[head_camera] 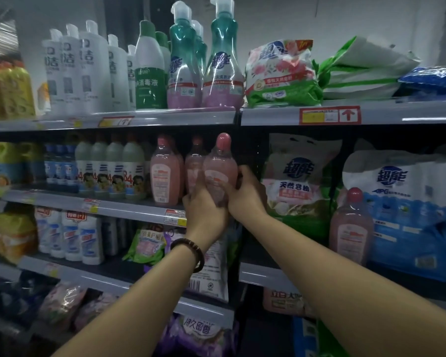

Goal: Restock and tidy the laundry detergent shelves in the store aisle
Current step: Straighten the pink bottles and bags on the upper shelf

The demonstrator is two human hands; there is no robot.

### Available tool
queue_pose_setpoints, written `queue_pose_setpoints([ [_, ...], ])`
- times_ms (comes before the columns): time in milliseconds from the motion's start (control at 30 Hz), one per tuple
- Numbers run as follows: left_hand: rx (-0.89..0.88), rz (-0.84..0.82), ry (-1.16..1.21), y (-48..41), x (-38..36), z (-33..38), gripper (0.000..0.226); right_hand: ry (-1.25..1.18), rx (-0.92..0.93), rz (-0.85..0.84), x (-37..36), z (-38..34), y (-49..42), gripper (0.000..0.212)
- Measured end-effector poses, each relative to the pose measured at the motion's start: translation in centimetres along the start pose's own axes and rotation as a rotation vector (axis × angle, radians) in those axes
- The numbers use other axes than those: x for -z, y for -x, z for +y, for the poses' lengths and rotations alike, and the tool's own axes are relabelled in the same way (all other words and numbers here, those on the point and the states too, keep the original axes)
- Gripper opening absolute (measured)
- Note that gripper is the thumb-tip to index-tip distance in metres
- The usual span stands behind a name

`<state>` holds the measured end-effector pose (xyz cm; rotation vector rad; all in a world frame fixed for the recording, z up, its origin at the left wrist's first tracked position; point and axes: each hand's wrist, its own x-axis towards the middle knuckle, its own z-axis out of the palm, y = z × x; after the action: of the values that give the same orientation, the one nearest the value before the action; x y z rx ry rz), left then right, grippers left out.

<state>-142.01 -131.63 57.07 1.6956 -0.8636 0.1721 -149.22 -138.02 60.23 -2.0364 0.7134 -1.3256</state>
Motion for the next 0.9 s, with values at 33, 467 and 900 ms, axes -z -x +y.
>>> queue_pose_setpoints([
  [33,0.027,-0.020,-0.058,-0.4,0.3,-0.4,0.094,0.019,-0.015,-0.008,-0.7,-0.1,-0.2,0.023],
  [467,0.027,-0.076,-0.312,-4.1,1.7,-3.1,0.087,0.169,-0.040,-0.070,-7.1,-1.1,-4.6,0.033],
  [900,0.006,0.032,-0.240,-2.9,0.0,-3.2,0.099,0.141,-0.014,-0.198,-4.5,0.2,-4.1,0.036],
])
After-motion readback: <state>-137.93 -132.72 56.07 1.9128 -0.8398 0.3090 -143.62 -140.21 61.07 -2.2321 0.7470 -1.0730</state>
